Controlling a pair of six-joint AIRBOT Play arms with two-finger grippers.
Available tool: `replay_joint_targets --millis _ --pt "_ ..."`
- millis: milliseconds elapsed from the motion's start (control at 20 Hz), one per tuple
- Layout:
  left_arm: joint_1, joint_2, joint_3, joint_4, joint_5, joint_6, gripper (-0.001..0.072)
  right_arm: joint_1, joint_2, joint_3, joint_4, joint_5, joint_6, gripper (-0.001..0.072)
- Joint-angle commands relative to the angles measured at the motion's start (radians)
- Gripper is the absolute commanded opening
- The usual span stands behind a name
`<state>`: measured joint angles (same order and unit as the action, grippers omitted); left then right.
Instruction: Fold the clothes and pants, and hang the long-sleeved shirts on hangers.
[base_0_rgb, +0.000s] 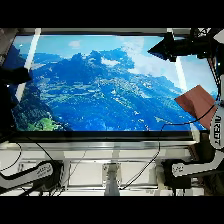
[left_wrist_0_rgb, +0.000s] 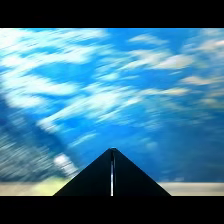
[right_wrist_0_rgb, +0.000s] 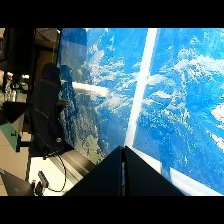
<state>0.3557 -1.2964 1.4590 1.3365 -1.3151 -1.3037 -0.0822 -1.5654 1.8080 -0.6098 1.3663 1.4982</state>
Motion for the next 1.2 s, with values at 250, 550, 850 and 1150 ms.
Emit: replay_joint_targets --millis 250,550,850,1150 --pt "0.004 -0.01 -0.092 0.583 -0.044 -0.222 0.0488 0.001 0.001 0.001 0.0 0.001 0.0 0.0038" --pt "0.004 -0.114 -0.146 0.687 -0.005 -0.215 0.0487 0.001 0.001 0.001 0.0 0.001 0.0 0.0038" --pt "0.005 -0.208 -0.146 0.765 0.014 -0.216 0.0486 0.001 0.001 0.001 0.0 0.001 0.0 0.0038" --pt "0.012 -0.21 -0.146 0.818 0.054 -0.215 0.0486 0.002 0.001 0.001 -0.01 -0.101 0.011 0.0038"
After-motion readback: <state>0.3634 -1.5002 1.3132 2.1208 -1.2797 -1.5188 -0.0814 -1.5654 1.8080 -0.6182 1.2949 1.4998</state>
